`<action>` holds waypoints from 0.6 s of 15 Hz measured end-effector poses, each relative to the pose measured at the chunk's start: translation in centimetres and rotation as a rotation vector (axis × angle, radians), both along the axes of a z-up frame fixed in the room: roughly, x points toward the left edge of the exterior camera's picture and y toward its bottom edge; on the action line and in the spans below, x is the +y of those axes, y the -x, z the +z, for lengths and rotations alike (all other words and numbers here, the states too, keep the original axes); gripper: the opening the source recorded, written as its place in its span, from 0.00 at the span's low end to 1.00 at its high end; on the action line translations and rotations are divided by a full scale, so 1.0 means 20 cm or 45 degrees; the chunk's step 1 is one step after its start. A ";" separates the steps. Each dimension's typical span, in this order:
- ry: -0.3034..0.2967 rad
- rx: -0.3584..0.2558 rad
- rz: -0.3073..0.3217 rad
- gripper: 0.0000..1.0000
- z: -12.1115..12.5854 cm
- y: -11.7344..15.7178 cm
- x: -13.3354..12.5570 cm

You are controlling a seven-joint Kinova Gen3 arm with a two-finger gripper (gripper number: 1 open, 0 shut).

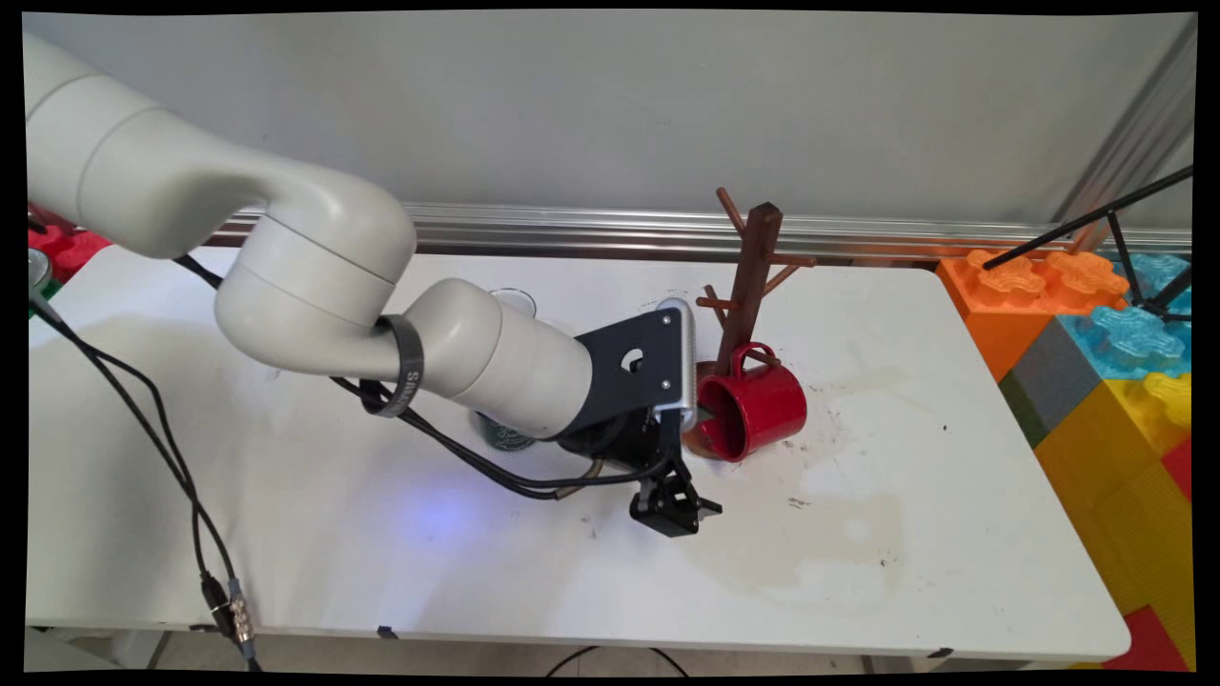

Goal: Pick up the red mug from the rack

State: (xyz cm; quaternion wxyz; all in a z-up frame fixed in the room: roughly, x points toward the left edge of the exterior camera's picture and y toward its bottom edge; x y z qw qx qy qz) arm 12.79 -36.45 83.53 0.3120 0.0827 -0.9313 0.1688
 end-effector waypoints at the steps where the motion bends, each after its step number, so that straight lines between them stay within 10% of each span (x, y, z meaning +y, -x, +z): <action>1: 0.001 0.002 0.000 1.00 -0.01 0.00 0.00; 9: -0.043 0.126 0.064 1.00 -0.06 -0.05 -0.02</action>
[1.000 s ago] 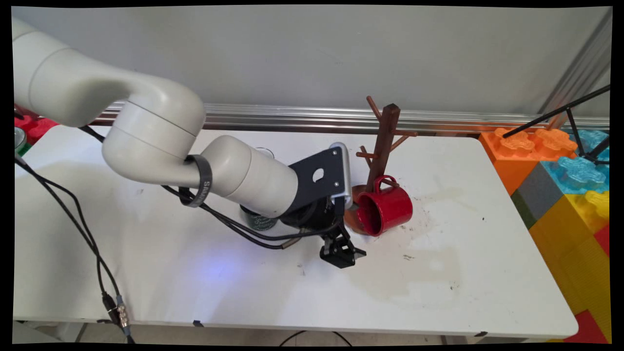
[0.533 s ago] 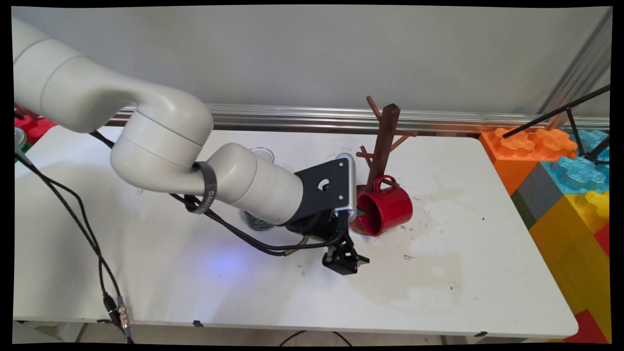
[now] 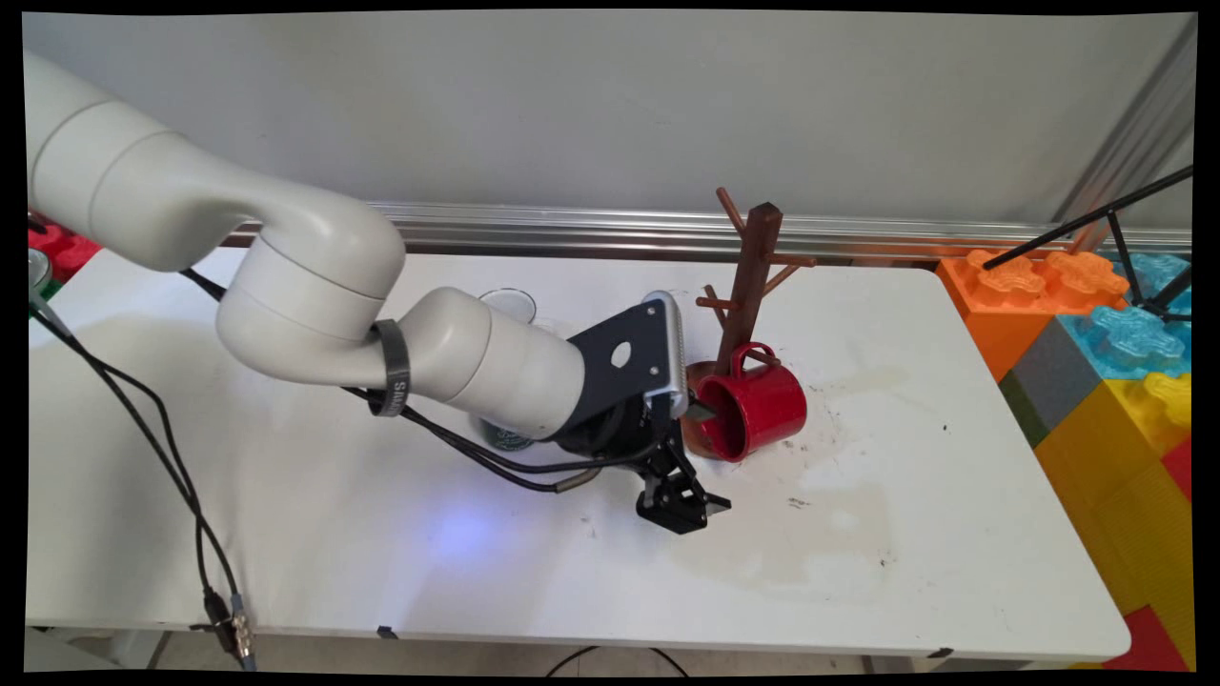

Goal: Pick up the red mug from the rack

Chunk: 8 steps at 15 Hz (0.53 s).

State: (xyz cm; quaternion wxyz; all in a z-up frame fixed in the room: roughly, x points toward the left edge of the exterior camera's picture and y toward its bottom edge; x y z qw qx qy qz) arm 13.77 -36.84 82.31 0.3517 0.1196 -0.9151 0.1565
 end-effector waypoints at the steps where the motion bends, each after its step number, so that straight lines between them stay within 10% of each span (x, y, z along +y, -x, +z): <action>1: -0.008 0.022 0.011 1.00 -0.01 -0.01 0.00; 8: -0.086 0.191 0.133 1.00 -0.06 -0.09 0.00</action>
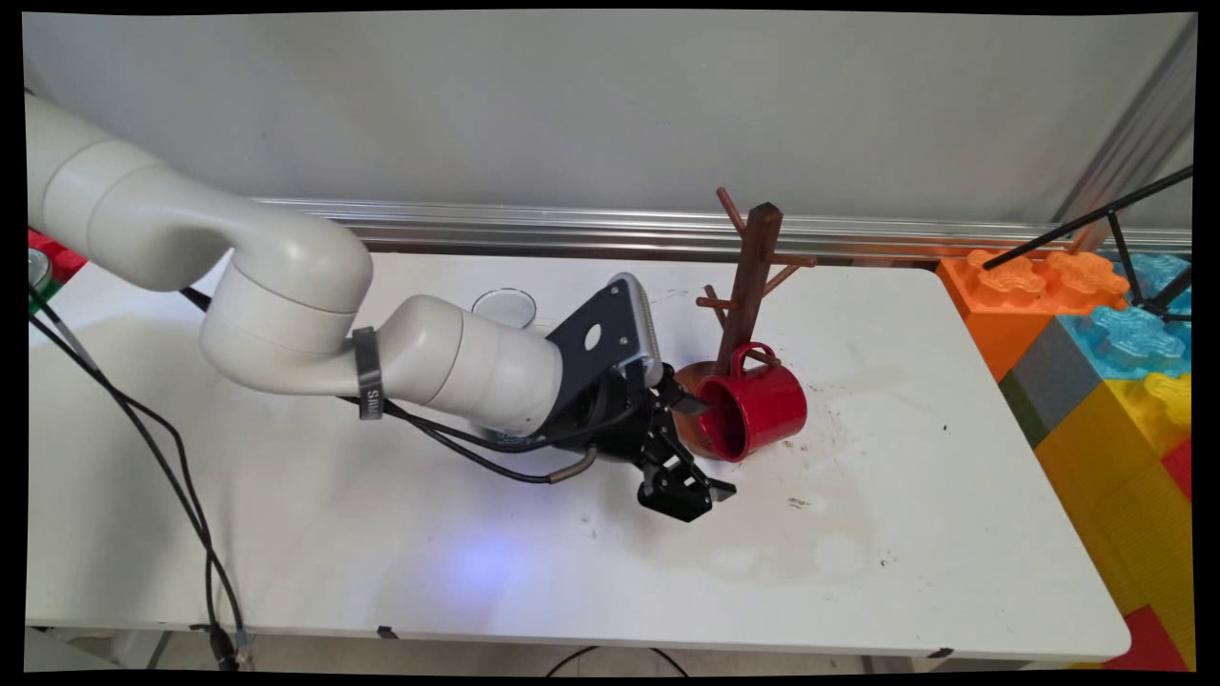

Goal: Pick up the red mug from the rack

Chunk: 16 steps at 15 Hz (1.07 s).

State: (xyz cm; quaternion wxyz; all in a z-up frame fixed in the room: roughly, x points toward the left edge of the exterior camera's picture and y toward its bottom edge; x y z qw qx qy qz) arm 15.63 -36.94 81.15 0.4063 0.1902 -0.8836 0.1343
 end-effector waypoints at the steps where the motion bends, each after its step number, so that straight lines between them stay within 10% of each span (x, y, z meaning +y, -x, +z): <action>1: -0.011 0.022 0.020 1.00 -0.01 -0.01 0.00; 16: -0.127 0.256 0.265 1.00 -0.20 -0.02 0.00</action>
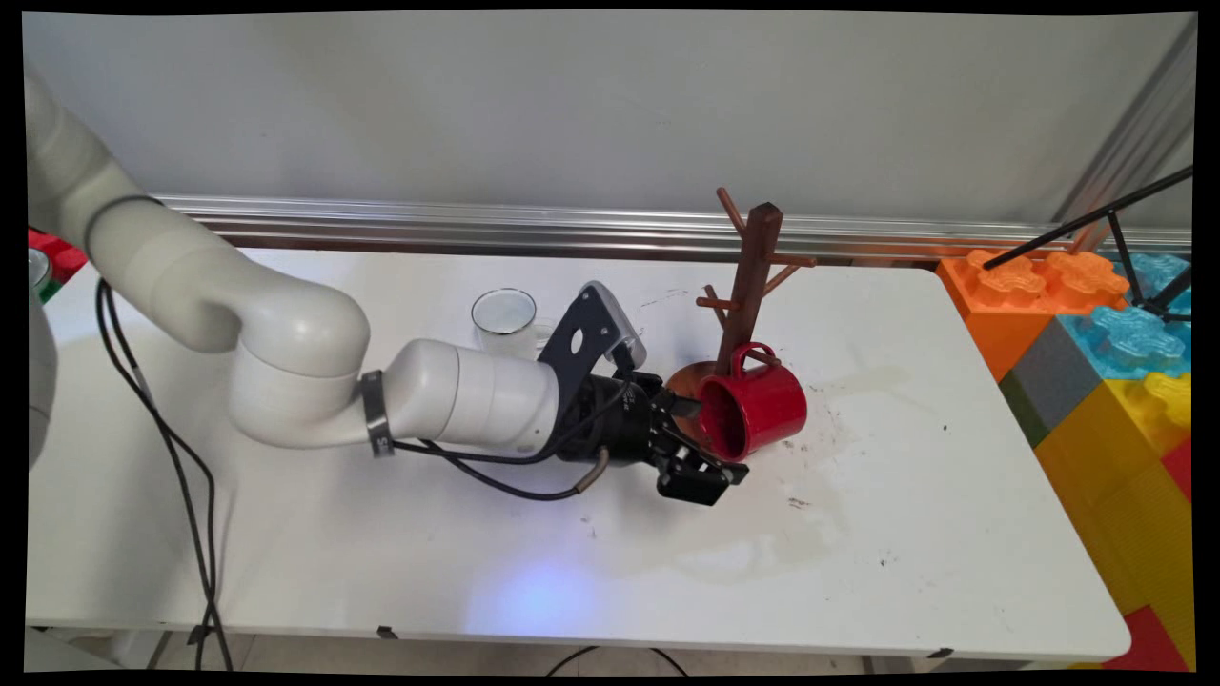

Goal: Pick up the red mug from the rack

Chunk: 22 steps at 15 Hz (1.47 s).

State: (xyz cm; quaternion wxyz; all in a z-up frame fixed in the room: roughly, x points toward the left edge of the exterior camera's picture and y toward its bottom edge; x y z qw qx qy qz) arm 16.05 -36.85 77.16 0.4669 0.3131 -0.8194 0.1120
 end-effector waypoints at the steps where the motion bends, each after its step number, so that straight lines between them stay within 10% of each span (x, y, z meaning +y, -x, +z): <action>1: -0.006 0.010 0.012 1.00 -0.02 0.01 0.00; 22: 0.028 0.134 0.109 1.00 -0.33 0.24 -0.10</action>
